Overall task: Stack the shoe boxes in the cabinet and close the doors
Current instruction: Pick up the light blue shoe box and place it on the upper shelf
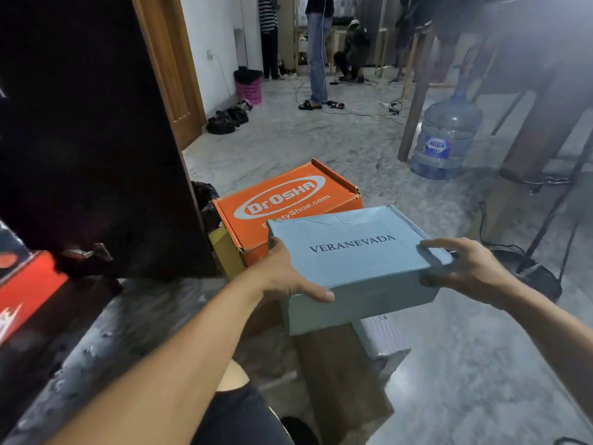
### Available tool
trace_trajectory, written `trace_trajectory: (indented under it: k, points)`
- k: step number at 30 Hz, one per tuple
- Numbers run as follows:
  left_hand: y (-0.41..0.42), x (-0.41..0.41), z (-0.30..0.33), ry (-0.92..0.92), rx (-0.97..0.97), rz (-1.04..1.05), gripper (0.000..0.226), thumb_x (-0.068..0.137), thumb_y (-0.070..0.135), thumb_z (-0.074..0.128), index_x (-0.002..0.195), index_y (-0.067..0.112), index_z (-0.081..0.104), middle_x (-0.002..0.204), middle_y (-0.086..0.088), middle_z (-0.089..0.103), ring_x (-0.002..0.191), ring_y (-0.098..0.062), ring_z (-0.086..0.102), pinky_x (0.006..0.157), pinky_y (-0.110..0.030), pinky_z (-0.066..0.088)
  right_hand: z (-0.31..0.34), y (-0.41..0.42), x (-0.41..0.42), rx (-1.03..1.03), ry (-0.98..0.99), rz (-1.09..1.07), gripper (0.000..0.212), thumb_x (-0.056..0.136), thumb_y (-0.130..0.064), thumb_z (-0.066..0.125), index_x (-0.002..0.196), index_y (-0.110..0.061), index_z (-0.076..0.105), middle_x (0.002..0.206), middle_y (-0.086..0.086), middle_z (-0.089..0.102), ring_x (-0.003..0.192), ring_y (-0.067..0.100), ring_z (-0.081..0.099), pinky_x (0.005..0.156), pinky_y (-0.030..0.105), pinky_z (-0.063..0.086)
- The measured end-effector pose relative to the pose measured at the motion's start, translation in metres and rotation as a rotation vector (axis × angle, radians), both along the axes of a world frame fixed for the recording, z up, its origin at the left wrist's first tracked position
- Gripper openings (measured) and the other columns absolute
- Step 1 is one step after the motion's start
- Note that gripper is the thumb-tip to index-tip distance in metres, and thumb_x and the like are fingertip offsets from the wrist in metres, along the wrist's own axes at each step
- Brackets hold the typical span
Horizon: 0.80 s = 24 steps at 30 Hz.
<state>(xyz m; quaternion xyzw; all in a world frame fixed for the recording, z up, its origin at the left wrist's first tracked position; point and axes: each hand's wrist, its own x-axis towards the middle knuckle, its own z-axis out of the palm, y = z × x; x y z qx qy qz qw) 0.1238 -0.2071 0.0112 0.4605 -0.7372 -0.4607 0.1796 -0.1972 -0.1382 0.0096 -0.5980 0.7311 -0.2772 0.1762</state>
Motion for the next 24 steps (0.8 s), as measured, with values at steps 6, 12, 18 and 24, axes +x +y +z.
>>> trace_trajectory:
  k: [6, 12, 18, 24]
  points:
    - [0.01, 0.082, 0.067, 0.007, -0.136, 0.192, 0.093, 0.052, 0.005, 0.093, 0.13, 0.027, 0.045, 0.122, 0.015, 0.057, 0.115, -0.004, 0.052, 0.099, -0.022, 0.043, 0.054, -0.027, 0.073, -0.195, -0.028, 0.123, 0.064, 0.058, -0.023, 0.092, 0.116, -0.032, 0.068, 0.1, 0.007, 0.052, 0.09, 0.021, 0.051, 0.078, 0.028, 0.037]
    - [0.01, 0.175, 0.108, 0.017, -0.188, 0.407, 0.074, 0.056, 0.001, 0.088, 0.117, 0.029, 0.058, 0.112, 0.007, 0.064, 0.107, -0.013, 0.058, 0.086, -0.033, 0.051, 0.092, -0.06, 0.157, -0.334, -0.015, 0.268, 0.065, 0.055, -0.019, 0.093, 0.115, -0.028, 0.071, 0.105, 0.006, 0.055, 0.095, 0.017, 0.053, 0.083, 0.025, 0.038]
    - [0.014, 0.267, 0.147, 0.214, -0.233, 0.624, 0.089, 0.061, -0.016, 0.079, 0.135, 0.026, 0.052, 0.123, 0.0, 0.063, 0.117, -0.019, 0.058, 0.097, -0.03, 0.046, 0.118, -0.081, 0.24, -0.443, -0.036, 0.403, 0.065, 0.051, -0.01, 0.094, 0.11, -0.03, 0.073, 0.1, -0.002, 0.057, 0.088, 0.019, 0.058, 0.08, 0.024, 0.036]
    - [0.019, 0.346, 0.191, 0.39, -0.305, 0.835, 0.106, 0.045, -0.005, 0.081, 0.144, 0.015, 0.046, 0.124, -0.007, 0.063, 0.117, -0.019, 0.055, 0.102, -0.032, 0.042, 0.142, -0.102, 0.328, -0.583, -0.115, 0.474, 0.058, 0.055, -0.013, 0.093, 0.109, -0.026, 0.074, 0.097, -0.002, 0.055, 0.079, 0.006, 0.049, 0.069, 0.007, 0.035]
